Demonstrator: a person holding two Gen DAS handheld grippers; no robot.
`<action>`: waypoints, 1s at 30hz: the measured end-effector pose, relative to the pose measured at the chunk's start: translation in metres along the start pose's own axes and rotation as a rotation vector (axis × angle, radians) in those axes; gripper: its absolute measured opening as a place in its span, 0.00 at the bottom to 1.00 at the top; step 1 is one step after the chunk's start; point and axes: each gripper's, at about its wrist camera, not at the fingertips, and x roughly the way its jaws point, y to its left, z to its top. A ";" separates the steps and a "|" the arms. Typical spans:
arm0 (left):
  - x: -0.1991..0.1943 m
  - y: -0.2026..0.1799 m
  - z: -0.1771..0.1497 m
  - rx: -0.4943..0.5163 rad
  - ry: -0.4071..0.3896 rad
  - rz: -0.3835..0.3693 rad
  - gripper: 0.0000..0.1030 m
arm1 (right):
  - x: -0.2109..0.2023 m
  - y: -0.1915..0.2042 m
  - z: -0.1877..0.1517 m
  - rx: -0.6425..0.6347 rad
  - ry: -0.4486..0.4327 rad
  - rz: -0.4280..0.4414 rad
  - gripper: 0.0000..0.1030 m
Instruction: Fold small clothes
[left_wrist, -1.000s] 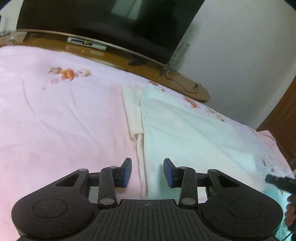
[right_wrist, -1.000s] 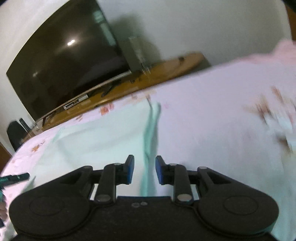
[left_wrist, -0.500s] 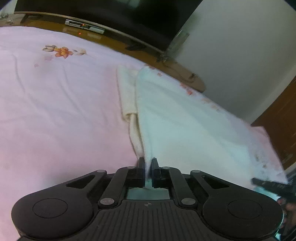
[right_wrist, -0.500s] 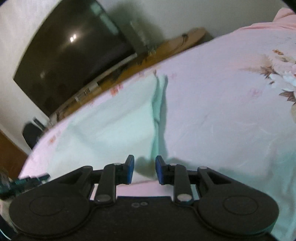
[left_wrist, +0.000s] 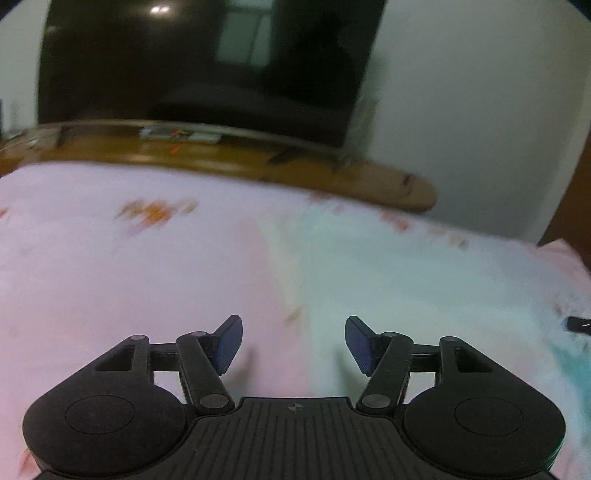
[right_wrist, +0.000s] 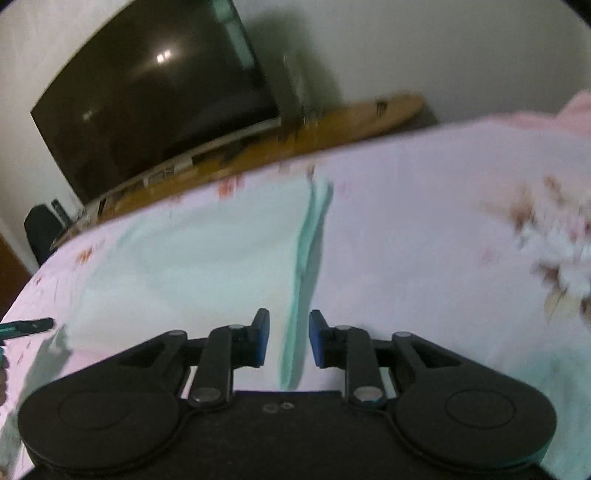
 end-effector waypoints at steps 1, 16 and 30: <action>0.014 -0.012 0.010 0.015 -0.005 -0.024 0.59 | 0.008 0.006 0.009 -0.002 -0.026 -0.005 0.23; 0.170 -0.069 0.054 0.225 0.084 0.030 0.71 | 0.184 0.101 0.063 -0.308 0.116 -0.014 0.24; 0.107 -0.126 0.026 0.242 0.046 -0.104 0.76 | 0.119 0.114 0.021 -0.313 0.085 0.054 0.28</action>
